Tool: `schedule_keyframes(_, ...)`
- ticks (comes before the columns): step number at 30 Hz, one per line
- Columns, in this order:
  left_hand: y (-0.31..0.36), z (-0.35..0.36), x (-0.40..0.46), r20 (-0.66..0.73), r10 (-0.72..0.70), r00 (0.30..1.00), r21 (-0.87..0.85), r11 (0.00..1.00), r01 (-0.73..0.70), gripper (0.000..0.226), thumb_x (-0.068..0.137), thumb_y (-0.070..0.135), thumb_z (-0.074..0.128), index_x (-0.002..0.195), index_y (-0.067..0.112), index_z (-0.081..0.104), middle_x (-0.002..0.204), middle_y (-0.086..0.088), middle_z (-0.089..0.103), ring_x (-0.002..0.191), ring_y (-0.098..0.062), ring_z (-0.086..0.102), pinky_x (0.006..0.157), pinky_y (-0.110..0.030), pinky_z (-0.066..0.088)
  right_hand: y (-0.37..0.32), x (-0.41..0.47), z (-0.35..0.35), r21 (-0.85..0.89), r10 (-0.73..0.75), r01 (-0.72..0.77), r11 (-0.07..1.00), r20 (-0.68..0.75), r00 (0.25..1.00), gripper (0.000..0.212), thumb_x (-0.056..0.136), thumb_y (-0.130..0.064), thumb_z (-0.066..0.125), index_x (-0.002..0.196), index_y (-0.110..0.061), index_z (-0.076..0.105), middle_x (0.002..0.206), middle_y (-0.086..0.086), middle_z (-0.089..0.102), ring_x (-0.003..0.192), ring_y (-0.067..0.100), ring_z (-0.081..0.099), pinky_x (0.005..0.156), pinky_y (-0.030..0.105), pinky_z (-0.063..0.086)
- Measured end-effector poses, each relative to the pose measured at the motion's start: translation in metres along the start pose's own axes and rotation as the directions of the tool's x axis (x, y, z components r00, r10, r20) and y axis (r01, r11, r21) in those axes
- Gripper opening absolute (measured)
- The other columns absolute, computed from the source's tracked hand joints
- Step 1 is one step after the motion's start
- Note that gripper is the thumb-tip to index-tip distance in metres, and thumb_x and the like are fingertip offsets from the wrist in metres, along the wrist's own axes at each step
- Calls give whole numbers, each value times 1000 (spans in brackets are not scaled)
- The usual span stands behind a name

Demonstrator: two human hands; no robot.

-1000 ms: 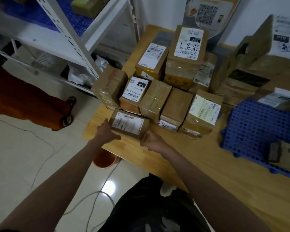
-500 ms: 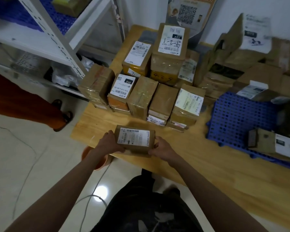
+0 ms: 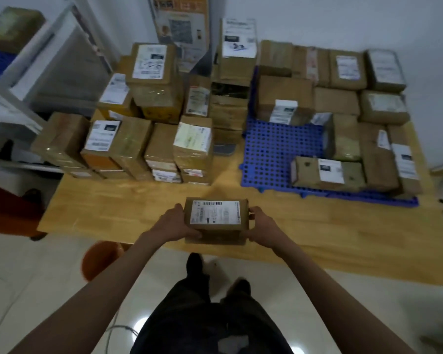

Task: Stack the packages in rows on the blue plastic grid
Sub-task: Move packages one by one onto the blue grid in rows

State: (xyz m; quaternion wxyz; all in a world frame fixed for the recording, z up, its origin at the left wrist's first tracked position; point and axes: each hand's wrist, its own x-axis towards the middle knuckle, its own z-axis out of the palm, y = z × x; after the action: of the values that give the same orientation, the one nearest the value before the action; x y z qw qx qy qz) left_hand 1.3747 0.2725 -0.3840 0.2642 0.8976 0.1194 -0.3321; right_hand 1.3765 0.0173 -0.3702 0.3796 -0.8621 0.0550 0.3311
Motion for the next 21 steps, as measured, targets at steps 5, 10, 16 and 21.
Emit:
schedule_keyframes(5,68,16,-8,-55,110,992,-8,994,-111,75,57,47,88,108,15,43,108,-2,58,95,-20,57,65,-31,45,36,-22,-52,58,-24,32,998,-135,991,78,78,-12,77,143,-9,35,137,10,53,114,26,58,81,34,53)
schedule_keyframes(10,133,12,-6,-90,216,972,-3,976,-217,81,60,41,89,122,13,45,117,-3,59,104,-22,58,74,-34,50,57,-32,-98,143,-36,73,987,-246,969,81,76,-10,78,145,-12,34,137,6,50,114,23,55,76,32,49)
schedule_keyframes(16,189,-4,11,-129,321,938,31,947,-320,74,63,40,88,118,16,44,109,2,55,102,-21,57,65,-30,41,66,-25,-147,259,4,80,962,-307,952,84,77,-14,78,148,-18,32,135,-2,51,116,25,56,91,46,54)
schedule_keyframes(21,217,-19,37,-128,360,924,7,932,-362,66,62,40,87,106,22,41,108,2,53,98,-17,53,66,-32,41,59,-7,-173,266,20,78,961,-347,938,83,79,-11,76,149,-12,31,138,5,52,115,26,56,79,38,54)
